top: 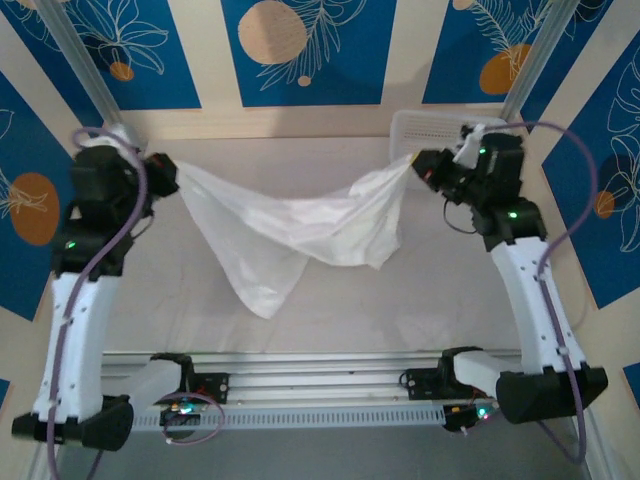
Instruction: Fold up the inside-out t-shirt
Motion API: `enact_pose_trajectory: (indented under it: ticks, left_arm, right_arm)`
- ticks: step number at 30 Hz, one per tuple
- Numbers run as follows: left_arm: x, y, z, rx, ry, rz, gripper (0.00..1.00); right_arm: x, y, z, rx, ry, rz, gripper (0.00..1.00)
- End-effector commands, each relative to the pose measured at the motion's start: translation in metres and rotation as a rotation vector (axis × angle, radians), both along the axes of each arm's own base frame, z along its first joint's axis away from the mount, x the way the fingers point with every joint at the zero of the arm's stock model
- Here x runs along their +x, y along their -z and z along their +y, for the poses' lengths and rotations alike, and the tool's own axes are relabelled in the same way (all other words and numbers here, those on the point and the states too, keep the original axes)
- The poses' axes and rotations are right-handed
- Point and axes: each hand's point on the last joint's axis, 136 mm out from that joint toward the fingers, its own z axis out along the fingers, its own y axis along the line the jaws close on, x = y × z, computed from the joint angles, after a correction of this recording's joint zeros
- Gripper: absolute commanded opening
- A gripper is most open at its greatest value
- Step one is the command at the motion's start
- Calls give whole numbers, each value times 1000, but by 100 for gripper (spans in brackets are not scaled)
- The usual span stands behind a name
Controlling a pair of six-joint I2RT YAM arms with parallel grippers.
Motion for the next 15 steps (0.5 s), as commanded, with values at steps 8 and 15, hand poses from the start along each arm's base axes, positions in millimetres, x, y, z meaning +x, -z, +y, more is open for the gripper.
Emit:
enact_pose_trajectory:
  ticks: [8,15]
  left_arm:
    - [-56,-92,60,82,-303,-244,0]
    - [-54,-71,67,102,-346,-183,0]
  right_arm:
    - [-93,-207,-40,-25,182,-693,0]
    - [-97,-228,-37,-81,170,-777,0]
